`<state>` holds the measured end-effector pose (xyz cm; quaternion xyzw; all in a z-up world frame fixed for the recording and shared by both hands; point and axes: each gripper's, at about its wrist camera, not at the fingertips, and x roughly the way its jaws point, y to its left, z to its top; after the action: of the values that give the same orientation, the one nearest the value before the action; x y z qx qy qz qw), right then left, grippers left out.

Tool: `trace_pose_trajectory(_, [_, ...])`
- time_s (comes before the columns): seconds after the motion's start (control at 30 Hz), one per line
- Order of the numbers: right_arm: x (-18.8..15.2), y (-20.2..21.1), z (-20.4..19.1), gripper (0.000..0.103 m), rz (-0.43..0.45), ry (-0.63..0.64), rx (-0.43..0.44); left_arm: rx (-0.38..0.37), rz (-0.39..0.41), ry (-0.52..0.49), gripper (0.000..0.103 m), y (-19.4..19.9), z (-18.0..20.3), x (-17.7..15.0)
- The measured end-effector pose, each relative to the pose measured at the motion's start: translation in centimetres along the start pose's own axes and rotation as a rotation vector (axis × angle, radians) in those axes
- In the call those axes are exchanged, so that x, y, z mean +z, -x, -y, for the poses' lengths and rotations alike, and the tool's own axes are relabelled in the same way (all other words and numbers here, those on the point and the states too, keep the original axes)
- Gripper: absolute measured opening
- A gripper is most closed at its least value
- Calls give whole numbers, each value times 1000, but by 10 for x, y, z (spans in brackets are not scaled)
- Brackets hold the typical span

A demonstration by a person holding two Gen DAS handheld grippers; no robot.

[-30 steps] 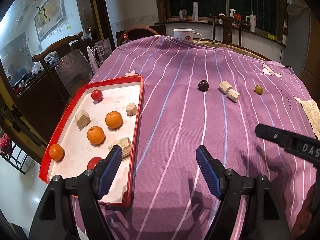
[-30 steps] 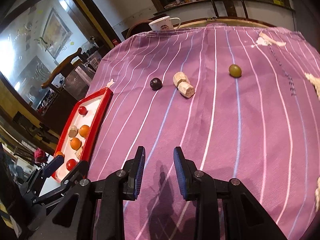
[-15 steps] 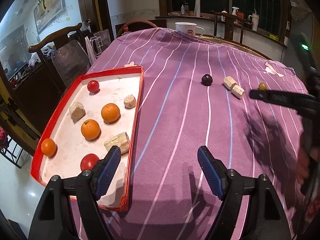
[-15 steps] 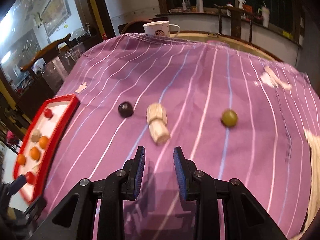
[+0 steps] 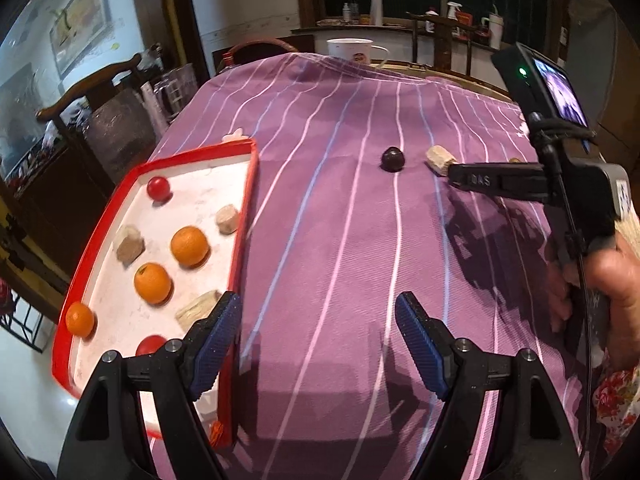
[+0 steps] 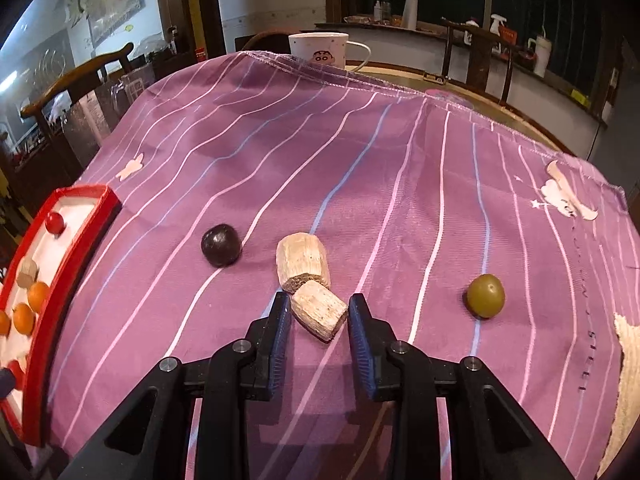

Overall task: Organize fruits
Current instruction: 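Grasp a cork cylinder with the right tool while the left tool grasps another cork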

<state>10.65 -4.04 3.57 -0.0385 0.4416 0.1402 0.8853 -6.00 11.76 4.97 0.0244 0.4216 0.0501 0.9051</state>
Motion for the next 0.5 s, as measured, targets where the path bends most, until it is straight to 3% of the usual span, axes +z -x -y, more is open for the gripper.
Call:
trace_pose_trajectory(0.3, [-2, -8, 10, 36, -16, -47, 65, 11, -9, 20, 78, -1, -3, 2])
trace_pose_trajectory(0.5, [-5, 9, 23, 34, 0, -136, 135, -6, -9, 19, 78, -2, -2, 15])
